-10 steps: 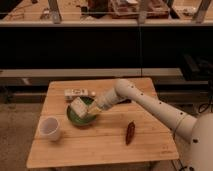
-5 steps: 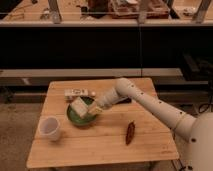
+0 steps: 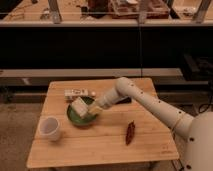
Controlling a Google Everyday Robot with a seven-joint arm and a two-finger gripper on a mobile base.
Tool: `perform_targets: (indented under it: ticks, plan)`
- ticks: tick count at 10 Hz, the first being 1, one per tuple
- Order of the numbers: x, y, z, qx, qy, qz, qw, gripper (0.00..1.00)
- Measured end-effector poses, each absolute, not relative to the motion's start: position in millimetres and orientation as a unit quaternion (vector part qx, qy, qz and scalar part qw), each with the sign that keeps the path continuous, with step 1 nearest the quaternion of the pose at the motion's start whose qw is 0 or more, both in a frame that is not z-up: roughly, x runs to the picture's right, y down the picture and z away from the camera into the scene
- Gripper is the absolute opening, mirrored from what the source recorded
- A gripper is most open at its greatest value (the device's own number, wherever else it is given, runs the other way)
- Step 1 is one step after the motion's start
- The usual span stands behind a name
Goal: Place the white sponge in the ceramic bowl
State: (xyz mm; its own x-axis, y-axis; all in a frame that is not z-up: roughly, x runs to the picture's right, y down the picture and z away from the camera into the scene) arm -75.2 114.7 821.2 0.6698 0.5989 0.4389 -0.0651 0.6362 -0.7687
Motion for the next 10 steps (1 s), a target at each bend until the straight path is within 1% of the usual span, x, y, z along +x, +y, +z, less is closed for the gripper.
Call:
perform_targets:
  ticks: [1, 4, 5, 6, 10]
  plan:
    - [-74.0, 114.6, 821.4, -0.376, -0.354, 0.2, 0.833, 0.44]
    - [-74.7, 114.8, 821.4, -0.374, -0.353, 0.2, 0.834, 0.75]
    - [-74.7, 114.5, 821.2, -0.373, -0.353, 0.201, 0.834, 0.79]
    - [-74.4, 114.8, 821.3, -0.373, -0.353, 0.201, 0.834, 0.8]
    - [-74.2, 114.7, 821.0, -0.374, -0.356, 0.2, 0.833, 0.8]
